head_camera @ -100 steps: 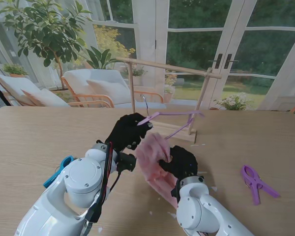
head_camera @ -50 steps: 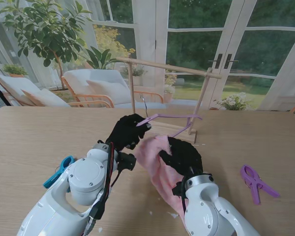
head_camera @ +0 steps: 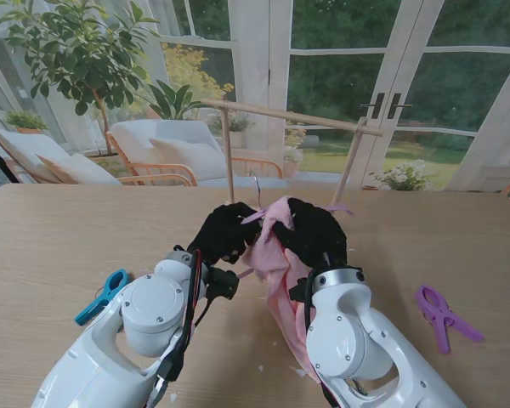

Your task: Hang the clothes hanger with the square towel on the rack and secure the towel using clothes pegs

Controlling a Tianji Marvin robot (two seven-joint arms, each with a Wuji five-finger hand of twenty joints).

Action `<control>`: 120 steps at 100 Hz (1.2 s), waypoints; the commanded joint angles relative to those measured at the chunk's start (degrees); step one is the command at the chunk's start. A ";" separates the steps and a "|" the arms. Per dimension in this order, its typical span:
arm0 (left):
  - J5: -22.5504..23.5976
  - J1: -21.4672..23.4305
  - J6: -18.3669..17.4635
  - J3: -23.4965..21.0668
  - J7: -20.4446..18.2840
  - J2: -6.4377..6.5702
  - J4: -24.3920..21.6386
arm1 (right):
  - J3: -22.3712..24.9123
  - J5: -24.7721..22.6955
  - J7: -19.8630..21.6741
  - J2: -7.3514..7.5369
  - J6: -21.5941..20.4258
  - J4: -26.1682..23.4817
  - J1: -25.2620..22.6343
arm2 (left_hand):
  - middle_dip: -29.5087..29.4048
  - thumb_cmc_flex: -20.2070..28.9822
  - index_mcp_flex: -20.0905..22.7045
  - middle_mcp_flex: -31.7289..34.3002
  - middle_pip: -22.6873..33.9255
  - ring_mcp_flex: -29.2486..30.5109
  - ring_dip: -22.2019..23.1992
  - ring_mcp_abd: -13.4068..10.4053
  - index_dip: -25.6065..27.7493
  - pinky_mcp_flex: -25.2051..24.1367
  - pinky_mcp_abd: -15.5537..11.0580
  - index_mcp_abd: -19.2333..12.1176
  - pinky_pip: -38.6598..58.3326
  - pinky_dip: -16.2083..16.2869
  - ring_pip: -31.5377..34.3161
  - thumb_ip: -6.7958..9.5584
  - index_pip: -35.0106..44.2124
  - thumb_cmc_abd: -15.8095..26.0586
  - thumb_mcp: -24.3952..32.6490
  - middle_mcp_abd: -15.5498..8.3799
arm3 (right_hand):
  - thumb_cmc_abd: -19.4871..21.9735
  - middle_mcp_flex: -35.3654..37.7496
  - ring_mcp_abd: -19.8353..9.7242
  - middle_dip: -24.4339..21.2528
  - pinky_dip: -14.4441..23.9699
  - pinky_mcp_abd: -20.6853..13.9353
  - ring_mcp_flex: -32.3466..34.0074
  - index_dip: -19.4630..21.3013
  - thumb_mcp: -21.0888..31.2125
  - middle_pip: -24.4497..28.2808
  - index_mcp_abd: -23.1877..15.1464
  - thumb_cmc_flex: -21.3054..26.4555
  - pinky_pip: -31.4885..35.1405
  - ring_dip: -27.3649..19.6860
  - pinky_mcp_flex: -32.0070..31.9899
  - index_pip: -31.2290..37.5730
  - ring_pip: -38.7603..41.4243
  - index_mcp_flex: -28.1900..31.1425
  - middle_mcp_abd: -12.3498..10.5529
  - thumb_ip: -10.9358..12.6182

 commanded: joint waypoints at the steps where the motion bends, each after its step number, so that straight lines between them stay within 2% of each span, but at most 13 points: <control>1: -0.78 0.34 0.32 -0.24 -1.22 -0.02 -1.01 | -0.51 -0.76 2.48 -0.07 0.85 0.79 0.26 | 0.76 3.77 0.53 -0.13 1.23 4.35 -0.45 3.64 0.95 1.55 -7.04 -1.62 16.89 4.19 3.89 2.18 3.10 2.23 -0.57 1.06 | 1.57 2.54 -0.01 0.91 -0.62 -0.88 3.21 -0.01 2.17 2.42 -1.44 1.33 4.20 0.81 1.75 3.45 2.26 1.70 -0.11 0.29; 20: -2.24 0.59 0.58 -0.82 -2.16 0.22 -1.97 | -1.91 -3.04 4.01 0.44 1.78 3.60 1.90 | 0.79 3.81 0.48 -0.14 1.21 4.38 -0.49 3.69 0.92 1.56 -7.03 -1.60 16.89 4.26 3.89 2.19 3.08 2.27 -0.67 1.09 | -5.13 9.04 0.53 0.36 -1.91 -0.41 8.89 -11.55 7.24 1.14 -1.97 -1.95 8.74 -0.26 6.80 0.39 4.58 7.08 -1.54 -1.02; 25: -2.50 0.63 0.60 -0.91 -2.29 0.25 -2.13 | -2.12 -4.25 4.78 0.75 1.85 4.06 2.25 | 0.80 3.84 0.46 -0.18 1.17 4.38 -0.50 3.69 0.92 1.57 -7.04 -1.63 16.89 4.27 3.90 2.20 3.09 2.33 -0.71 1.19 | -6.24 8.56 0.33 0.42 -2.26 -0.65 8.37 -15.29 8.30 0.37 -1.46 -6.86 8.68 -0.43 6.49 -2.38 4.23 6.91 -2.20 -0.97; 31: -2.81 0.66 0.64 -1.00 -2.37 0.27 -2.28 | -2.21 -5.62 6.27 1.26 1.92 4.28 2.52 | 0.80 3.85 0.48 -0.13 1.18 4.38 -0.51 3.70 0.92 1.58 -7.07 -1.62 16.89 4.28 3.90 2.20 3.11 2.32 -0.75 1.09 | -6.06 7.24 0.24 0.93 -2.26 -1.13 7.12 -14.35 10.59 -0.33 -0.20 -14.77 8.35 -0.16 5.60 -10.57 3.75 8.21 -2.55 1.72; 34: -2.96 0.69 0.71 -1.05 -2.42 0.27 -2.37 | -2.26 -6.29 6.92 1.48 1.97 4.37 2.65 | 0.80 3.84 0.44 -0.16 1.15 4.38 -0.52 3.70 0.90 1.58 -7.08 -1.62 16.89 4.28 3.90 2.20 3.08 2.32 -0.77 1.09 | -5.40 6.82 0.28 1.09 -1.99 -1.29 6.67 -11.24 9.57 -0.53 0.19 -16.53 8.21 0.04 5.26 -14.53 3.60 8.73 -2.61 4.61; 37: -3.05 0.71 0.78 -1.07 -2.43 0.27 -2.44 | -2.33 -7.14 7.48 1.70 2.06 4.46 2.76 | 0.81 3.88 0.45 -0.15 1.15 4.38 -0.52 3.70 0.89 1.58 -7.08 -1.59 16.89 4.28 3.90 2.21 3.08 2.31 -0.77 1.08 | -5.50 6.15 0.33 1.21 -1.77 -1.44 6.14 -9.60 8.23 -0.63 0.15 -17.85 8.22 0.19 4.92 -17.32 3.57 8.16 -2.86 5.73; 50: -3.26 0.82 0.96 -1.14 -2.36 0.25 -2.66 | -2.76 -12.91 8.88 2.64 2.89 4.89 3.09 | 0.82 3.91 0.45 -0.13 1.10 4.37 -0.54 3.70 0.85 1.57 -7.06 -1.50 16.89 4.30 3.91 2.24 3.05 2.38 -0.85 1.16 | -4.76 4.73 -0.05 1.52 -1.00 -2.26 5.26 -10.38 2.13 -0.97 -1.54 -20.53 8.80 0.53 4.79 -23.11 3.59 4.95 -4.11 6.03; 63: -3.12 0.84 0.93 -1.22 -2.38 0.27 -2.64 | -2.53 -14.60 8.72 2.89 2.26 4.59 2.52 | 0.83 3.93 0.53 -0.07 1.07 4.37 -0.55 3.70 0.82 1.57 -7.07 -1.52 16.89 4.30 3.91 2.25 3.06 2.32 -0.92 1.24 | 1.20 -1.74 0.72 1.41 -0.20 -2.79 -0.02 -13.84 -12.24 -4.05 1.85 -26.97 7.35 0.94 2.31 -29.99 0.67 -1.57 -2.80 6.81; 79: -3.12 0.60 1.00 -1.33 -2.05 0.14 -2.25 | -1.82 -15.14 7.79 2.83 1.93 3.21 1.14 | 0.85 3.99 0.45 -0.11 1.03 4.44 -0.59 3.62 0.82 1.57 -7.08 -1.53 16.89 4.32 3.91 2.29 3.04 2.39 -0.96 1.20 | 1.45 -11.85 2.29 -4.54 -0.93 -1.07 -8.25 -17.10 -6.43 -15.23 5.61 -37.20 0.35 -1.84 -2.39 -34.09 -12.27 -10.56 0.15 6.92; 94: -3.83 0.35 1.08 -1.58 -1.47 -0.09 -2.00 | -0.39 -15.97 6.96 2.87 1.66 1.03 -1.05 | 0.88 4.07 0.46 -0.11 1.01 4.43 -0.61 3.62 0.81 1.55 -7.00 -1.50 16.89 4.34 3.92 2.31 3.03 2.36 -0.99 1.29 | 2.49 -19.94 3.26 -11.61 -2.76 1.11 -15.58 -17.52 -8.77 -23.89 5.37 -31.98 -9.97 -6.61 -8.34 -33.01 -25.15 -15.05 2.31 7.99; 113: -5.06 -0.44 1.16 -2.09 -0.64 -0.40 -2.41 | 2.09 -18.04 7.95 3.46 1.43 -1.67 -5.74 | 0.92 4.12 0.50 -0.12 1.02 4.43 -0.62 3.62 0.81 1.54 -6.92 -1.42 16.89 4.36 3.92 2.33 3.04 2.40 -1.04 1.33 | 6.37 -29.84 2.53 -11.45 -1.69 0.16 -25.26 -8.56 -13.73 -23.36 4.59 -15.97 -17.01 -7.63 -15.14 -27.82 -29.44 -16.26 2.97 11.59; 118: -5.37 -0.70 1.24 -2.21 -0.53 -0.45 -2.71 | 2.55 -18.01 7.64 3.46 1.39 -1.65 -6.81 | 0.93 4.08 0.46 -0.14 1.02 4.43 -0.63 3.62 0.81 1.55 -6.92 -1.46 16.89 4.36 3.92 2.32 3.03 2.40 -1.08 1.28 | 6.68 -30.67 2.58 -11.49 -1.49 0.17 -26.15 -7.38 -12.95 -23.29 4.81 -12.21 -17.73 -7.81 -15.83 -27.66 -29.77 -16.51 3.26 13.14; 120: -5.46 -0.81 1.29 -2.23 -0.46 -0.48 -2.85 | 2.70 -17.99 7.60 3.48 1.44 -1.62 -7.19 | 0.93 4.08 0.45 -0.14 1.03 4.43 -0.63 3.62 0.82 1.55 -6.92 -1.49 16.89 4.36 3.93 2.32 3.05 2.42 -1.09 1.23 | 6.66 -31.07 2.54 -11.51 -1.27 0.12 -26.53 -6.86 -12.26 -23.19 4.99 -11.76 -18.05 -7.89 -16.01 -28.01 -29.82 -16.73 3.23 15.22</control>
